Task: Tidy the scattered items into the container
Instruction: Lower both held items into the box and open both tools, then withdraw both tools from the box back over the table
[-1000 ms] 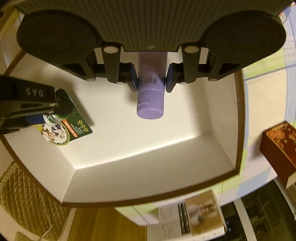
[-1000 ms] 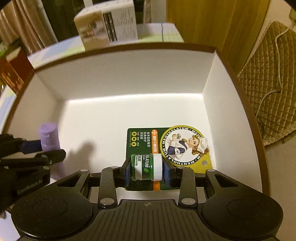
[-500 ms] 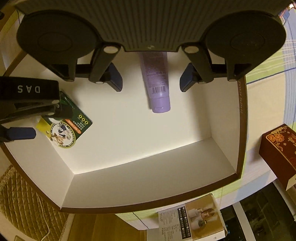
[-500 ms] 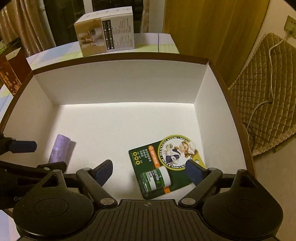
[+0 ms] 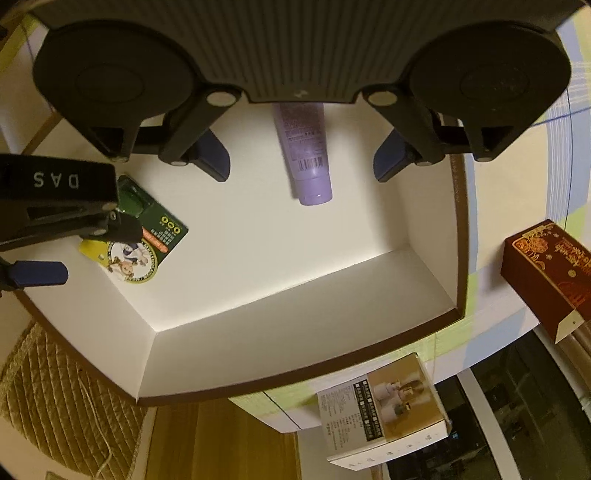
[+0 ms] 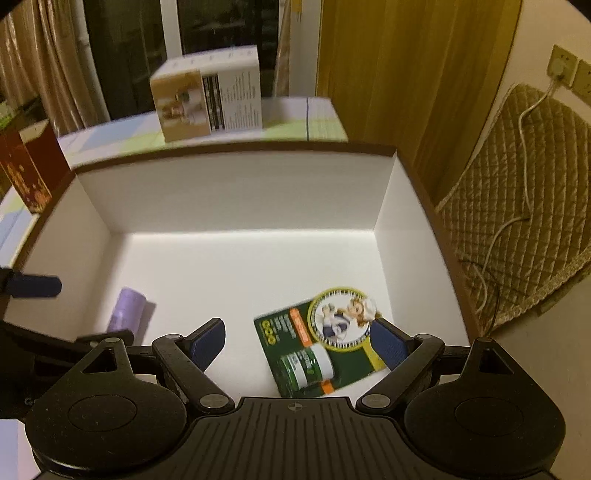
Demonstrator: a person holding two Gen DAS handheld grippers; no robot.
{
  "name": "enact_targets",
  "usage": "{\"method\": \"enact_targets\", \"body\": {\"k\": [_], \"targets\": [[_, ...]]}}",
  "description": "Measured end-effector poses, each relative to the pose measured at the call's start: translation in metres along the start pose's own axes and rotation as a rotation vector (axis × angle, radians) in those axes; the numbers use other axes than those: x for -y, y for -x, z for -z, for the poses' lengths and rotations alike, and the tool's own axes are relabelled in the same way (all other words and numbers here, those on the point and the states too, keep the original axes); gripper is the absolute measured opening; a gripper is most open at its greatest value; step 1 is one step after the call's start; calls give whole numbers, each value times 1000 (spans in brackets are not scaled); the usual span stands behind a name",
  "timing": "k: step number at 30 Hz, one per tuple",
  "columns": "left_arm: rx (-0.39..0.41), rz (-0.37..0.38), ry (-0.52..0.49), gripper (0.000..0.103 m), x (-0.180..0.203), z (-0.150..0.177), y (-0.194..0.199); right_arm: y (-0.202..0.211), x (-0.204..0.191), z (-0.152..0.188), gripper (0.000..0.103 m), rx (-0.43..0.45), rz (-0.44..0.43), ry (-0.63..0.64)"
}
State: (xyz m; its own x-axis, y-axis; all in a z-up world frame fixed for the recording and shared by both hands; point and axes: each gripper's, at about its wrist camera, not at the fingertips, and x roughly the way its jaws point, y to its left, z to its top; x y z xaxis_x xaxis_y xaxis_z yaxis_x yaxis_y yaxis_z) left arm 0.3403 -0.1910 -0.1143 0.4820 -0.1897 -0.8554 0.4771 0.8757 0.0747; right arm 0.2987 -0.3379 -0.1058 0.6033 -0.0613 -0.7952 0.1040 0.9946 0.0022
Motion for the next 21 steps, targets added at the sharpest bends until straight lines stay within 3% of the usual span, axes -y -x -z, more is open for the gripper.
{"method": "enact_targets", "body": {"k": [8,13,14,15,17,21], "targets": [[83,-49,36,84,-16,8,36,38,-10,-2,91,160,-4,-52],[151,-62,76,84,-29,19,65,68,-10,4,91,318,18,-121],[162,-63,81,85,-31,22,71,75,-10,5,94,352,14,-136],[174,-64,88,85,-33,26,76,81,-9,7,103,383,7,-149],[197,-72,107,85,-39,34,88,93,-9,14,103,435,-8,-169],[229,-104,140,87,-54,52,110,105,-16,25,103,439,-62,-117]]}}
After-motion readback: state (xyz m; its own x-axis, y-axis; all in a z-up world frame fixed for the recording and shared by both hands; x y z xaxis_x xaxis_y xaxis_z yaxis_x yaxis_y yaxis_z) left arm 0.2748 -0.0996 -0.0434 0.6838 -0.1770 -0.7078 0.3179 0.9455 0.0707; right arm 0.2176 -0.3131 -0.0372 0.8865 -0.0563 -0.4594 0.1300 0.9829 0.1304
